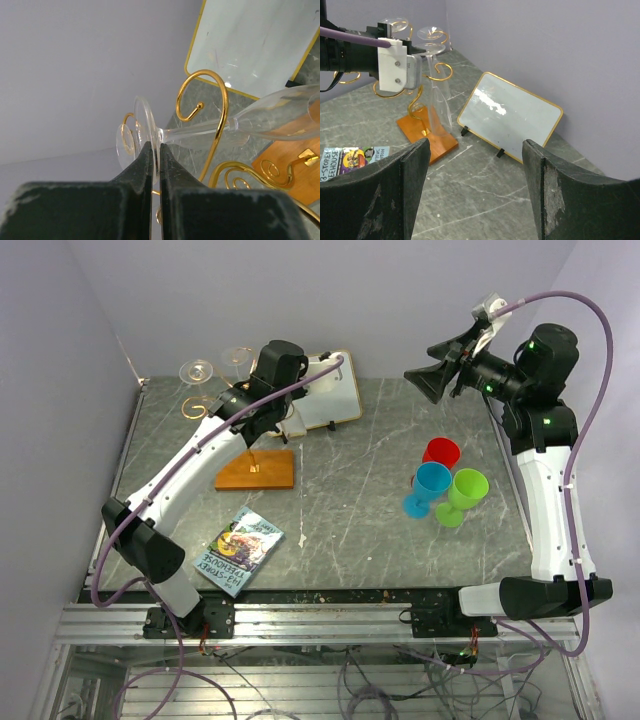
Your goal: Place the wine glass upside down on the wine glass rack
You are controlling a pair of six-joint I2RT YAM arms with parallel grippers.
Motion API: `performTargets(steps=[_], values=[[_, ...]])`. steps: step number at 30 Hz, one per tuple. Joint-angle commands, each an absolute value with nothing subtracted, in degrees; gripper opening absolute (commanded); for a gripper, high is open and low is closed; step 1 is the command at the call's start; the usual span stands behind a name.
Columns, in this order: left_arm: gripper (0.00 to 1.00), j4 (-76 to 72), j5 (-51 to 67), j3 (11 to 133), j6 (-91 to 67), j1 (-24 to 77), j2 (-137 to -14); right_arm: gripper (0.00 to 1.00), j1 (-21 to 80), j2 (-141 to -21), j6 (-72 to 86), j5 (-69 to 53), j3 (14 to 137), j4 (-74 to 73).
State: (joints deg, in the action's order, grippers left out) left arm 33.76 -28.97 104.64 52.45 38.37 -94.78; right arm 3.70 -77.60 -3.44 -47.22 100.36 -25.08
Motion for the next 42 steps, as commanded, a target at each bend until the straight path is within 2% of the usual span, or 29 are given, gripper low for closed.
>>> performTargets(steps=[1, 5, 8, 13, 30, 42], values=[[0.08, 33.7, -26.96, 108.06, 51.77, 39.2, -93.0, 0.74, 3.08, -76.55, -2.99, -47.75, 99.61, -23.44], [0.08, 33.84, -26.06, 108.62, 51.85, 39.73, -93.25, 0.75, 2.71, -76.42, -2.78, -46.43, 99.24, -23.31], [0.08, 33.46, -25.86, 108.79, 52.11, 40.11, -93.35, 0.79, 2.4, -76.29, -2.24, -43.89, 98.99, -23.2], [0.08, 33.1, -25.75, 109.56, 52.46, 40.53, -94.29, 1.0, 1.7, -76.51, -0.83, -39.13, 99.06, -22.79], [0.07, 28.27, -23.88, 110.68, 51.57, 40.86, -96.81, 1.0, 0.44, -76.9, -0.09, -40.47, 98.26, -22.06], [0.07, 26.11, -31.28, 112.88, 52.38, 40.67, -101.24, 1.0, 0.07, -77.06, -0.18, -40.64, 98.6, -22.32]])
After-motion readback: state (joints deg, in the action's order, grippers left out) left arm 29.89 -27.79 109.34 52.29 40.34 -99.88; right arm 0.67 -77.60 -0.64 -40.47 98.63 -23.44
